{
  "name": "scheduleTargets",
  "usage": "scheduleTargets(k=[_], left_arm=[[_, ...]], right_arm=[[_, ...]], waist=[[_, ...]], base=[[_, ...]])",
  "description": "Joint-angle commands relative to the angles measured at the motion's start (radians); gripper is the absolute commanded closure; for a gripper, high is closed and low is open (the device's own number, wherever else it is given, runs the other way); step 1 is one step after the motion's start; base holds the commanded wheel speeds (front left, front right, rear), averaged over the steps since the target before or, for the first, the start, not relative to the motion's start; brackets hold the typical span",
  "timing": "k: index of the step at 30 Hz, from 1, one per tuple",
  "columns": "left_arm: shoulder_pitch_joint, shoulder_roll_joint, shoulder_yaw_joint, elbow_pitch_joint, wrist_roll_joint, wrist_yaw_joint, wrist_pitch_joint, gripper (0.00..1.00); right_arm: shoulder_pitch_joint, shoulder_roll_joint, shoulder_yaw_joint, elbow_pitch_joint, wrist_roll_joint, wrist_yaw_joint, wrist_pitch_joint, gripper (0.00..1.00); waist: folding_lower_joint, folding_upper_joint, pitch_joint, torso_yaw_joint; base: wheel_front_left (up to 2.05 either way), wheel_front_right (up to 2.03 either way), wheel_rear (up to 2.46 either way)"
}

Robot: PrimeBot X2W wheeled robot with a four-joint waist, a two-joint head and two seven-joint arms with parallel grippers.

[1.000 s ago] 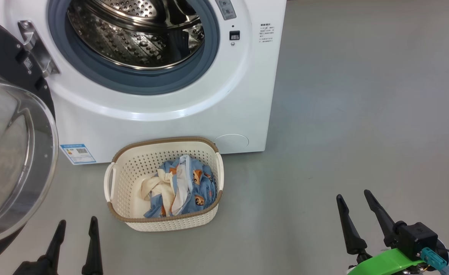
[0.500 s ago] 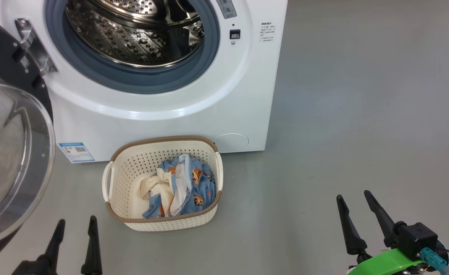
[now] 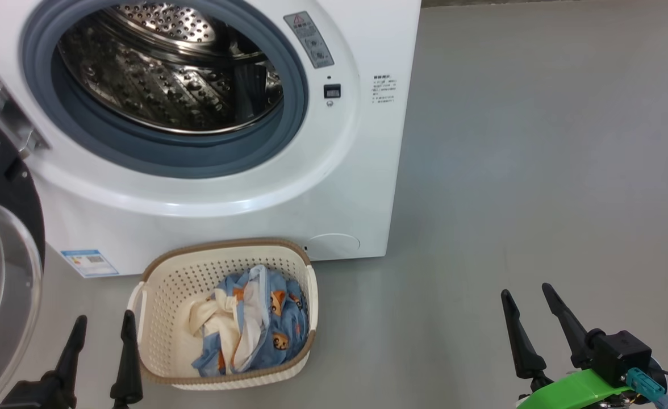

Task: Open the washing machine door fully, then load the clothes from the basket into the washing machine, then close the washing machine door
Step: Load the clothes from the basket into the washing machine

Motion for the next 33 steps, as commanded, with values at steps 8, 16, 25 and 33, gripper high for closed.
scheduleTargets(k=[8, 16, 25, 33], left_arm=[[-0.036, 0.009, 0.042, -0.029, 0.016, -0.002, -0.006, 0.0], [-0.032, 0.007, 0.031, -0.029, 0.012, -0.002, -0.006, 0.0], [-0.025, 0.006, 0.016, -0.023, 0.008, -0.002, -0.006, 0.0], [-0.022, 0.005, 0.009, -0.016, 0.006, -0.002, -0.006, 0.0]], right_arm=[[-0.029, -0.003, 0.027, -0.014, 0.005, 0.002, -0.005, 0.0], [-0.029, -0.003, 0.027, -0.01, 0.006, 0.002, -0.005, 0.0], [-0.028, -0.003, 0.028, -0.003, 0.007, 0.002, -0.005, 0.0], [-0.026, -0.003, 0.03, 0.002, 0.007, 0.002, -0.005, 0.0]], waist=[[-0.0001, 0.0, 0.007, 0.0], [-0.0001, 0.0, 0.009, -0.001], [-0.0001, 0.0, 0.005, -0.001], [-0.0001, 0.0, -0.003, 0.0]], base=[[0.6, -0.6, 0.0], [0.01, -0.01, 0.0], [0.0, 0.0, 0.0], [0.0, 0.0, 0.0]])
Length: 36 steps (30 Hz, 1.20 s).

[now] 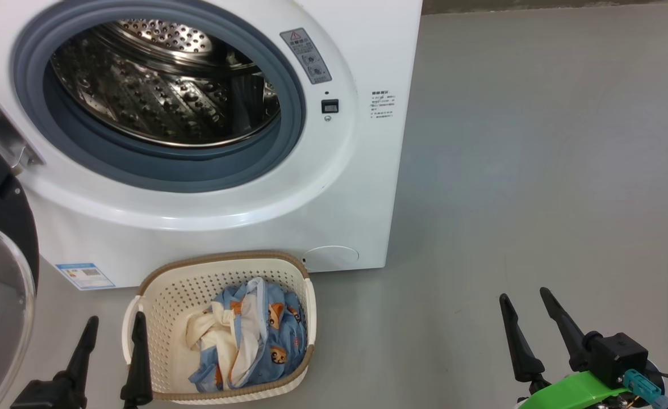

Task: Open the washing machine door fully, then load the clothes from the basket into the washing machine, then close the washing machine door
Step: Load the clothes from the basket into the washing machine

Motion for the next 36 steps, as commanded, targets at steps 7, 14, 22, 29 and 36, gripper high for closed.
scheduleTargets(k=[7, 14, 22, 29, 36], left_arm=[[-0.018, 0.011, 0.022, -0.016, -0.007, -0.002, -0.006, 0.0], [-0.016, 0.012, 0.016, -0.008, -0.008, -0.002, -0.006, 0.0], [-0.019, 0.012, 0.015, -0.006, -0.011, -0.002, -0.006, 0.0], [-0.023, 0.011, 0.012, -0.005, -0.015, -0.002, -0.006, 0.0], [-0.036, 0.017, -0.009, 0.014, -0.036, -0.002, -0.006, 0.0]], right_arm=[[-0.024, -0.003, 0.029, -0.018, 0.005, 0.002, -0.005, 0.0], [-0.023, -0.003, 0.032, -0.013, 0.01, 0.002, -0.005, 0.0], [-0.027, -0.003, 0.028, -0.011, 0.011, 0.002, -0.005, 0.0], [-0.03, -0.003, 0.028, -0.01, 0.011, 0.002, -0.005, 0.0], [-0.04, -0.003, 0.033, 0.0, 0.025, 0.002, -0.005, 0.0]], waist=[[0.0, -0.0001, 0.002, 0.001], [0.0, -0.0001, 0.001, 0.001], [0.0, -0.0001, 0.009, 0.002], [0.0, -0.0001, 0.02, 0.003], [0.0, -0.0001, 0.063, 0.0]], base=[[0.0, 0.0, 0.0], [0.0, 0.0, 0.0], [0.0, 0.0, 0.0], [0.0, 0.0, 0.0], [0.0, 0.0, 0.0]])
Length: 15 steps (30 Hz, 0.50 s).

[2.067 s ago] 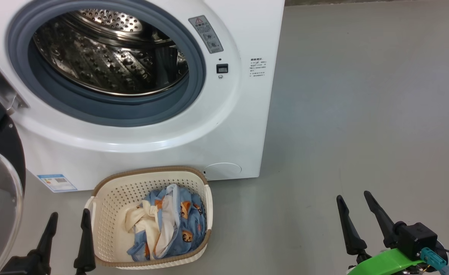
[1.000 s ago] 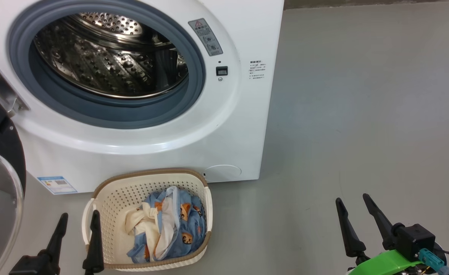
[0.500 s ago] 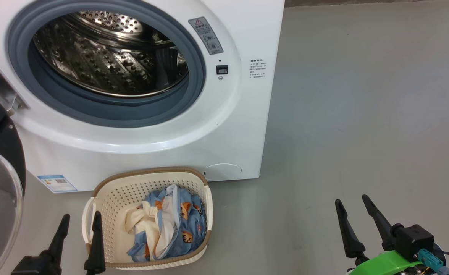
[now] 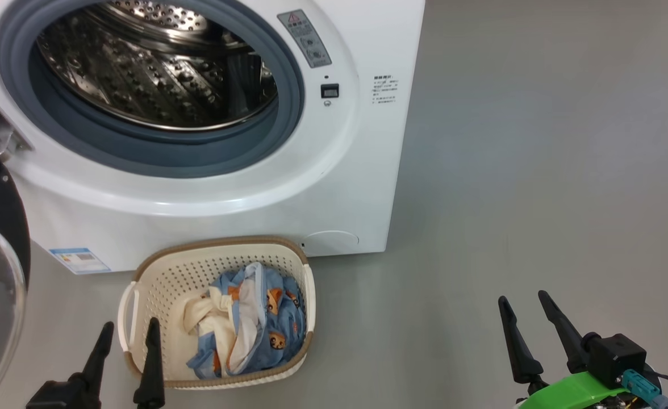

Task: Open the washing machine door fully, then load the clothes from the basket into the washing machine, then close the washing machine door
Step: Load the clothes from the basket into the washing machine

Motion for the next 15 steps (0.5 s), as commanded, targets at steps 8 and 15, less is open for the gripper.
scheduleTargets(k=[8, 15], left_arm=[[-0.071, 0.038, 0.015, 0.004, -0.051, -0.002, -0.006, 0.0], [-0.106, 0.07, 0.028, 0.017, -0.077, -0.002, -0.006, 0.0]], right_arm=[[-0.075, -0.003, 0.041, -0.017, 0.019, 0.002, -0.005, 0.0], [-0.113, -0.003, 0.052, -0.023, 0.022, 0.002, -0.005, 0.0]], waist=[[0.0, 0.0, 0.126, -0.016], [0.0, 0.0, 0.241, -0.033]], base=[[0.0, 0.0, 0.0], [0.0, 0.0, 0.0]])
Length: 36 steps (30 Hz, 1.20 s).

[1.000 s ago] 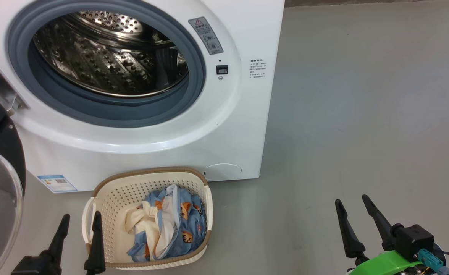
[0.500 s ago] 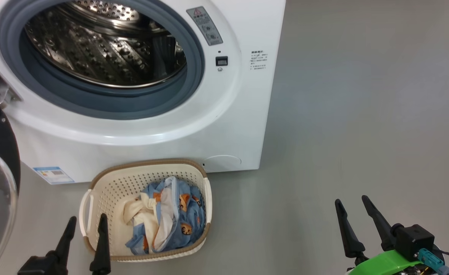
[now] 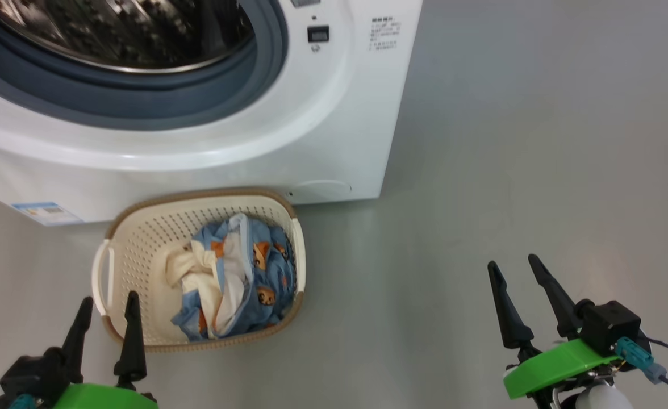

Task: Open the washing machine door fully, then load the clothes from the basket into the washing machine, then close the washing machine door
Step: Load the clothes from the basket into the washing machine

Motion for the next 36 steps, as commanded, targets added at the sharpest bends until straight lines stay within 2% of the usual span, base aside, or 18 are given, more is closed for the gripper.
scheduleTargets(k=[1, 10, 17, 29, 35, 36], left_arm=[[-0.038, 0.025, 0.033, -0.014, -0.016, -0.002, -0.006, 0.0], [-0.104, 0.049, -0.01, 0.0, -0.028, -0.002, -0.006, 0.0], [-0.198, 0.094, -0.049, 0.055, -0.039, -0.002, -0.006, 0.0], [-0.384, 0.208, -0.087, 0.196, -0.077, -0.002, -0.006, 0.0], [-0.463, 0.289, -0.142, 0.267, -0.093, -0.002, -0.006, 0.0], [-0.485, 0.317, -0.152, 0.293, -0.103, -0.002, -0.006, 0.0]], right_arm=[[-0.031, -0.002, 0.029, -0.024, 0.01, 0.002, -0.005, 0.0], [-0.081, -0.002, 0.039, -0.035, 0.016, 0.002, -0.005, 0.0], [-0.115, -0.002, 0.053, -0.045, 0.03, 0.002, -0.005, 0.0], [-0.163, -0.002, 0.098, -0.069, 0.075, 0.002, -0.005, 0.0], [-0.181, -0.002, 0.125, -0.083, 0.107, 0.002, -0.005, 0.0], [-0.186, -0.002, 0.131, -0.091, 0.119, 0.002, -0.005, 0.0]], waist=[[-0.0001, 0.0, 0.093, -0.019], [-0.0001, 0.0, 0.235, -0.042], [-0.0001, 0.0, 0.348, -0.074], [-0.0001, 0.0, 0.517, -0.144], [-0.0001, 0.0, 0.578, -0.177], [-0.0001, 0.0, 0.598, -0.189]], base=[[0.0, 0.0, 0.0], [0.0, 0.0, 0.0], [0.0, 0.0, 0.0], [0.0, 0.0, 0.0], [0.0, 0.0, 0.0], [0.0, 0.0, 0.0]])
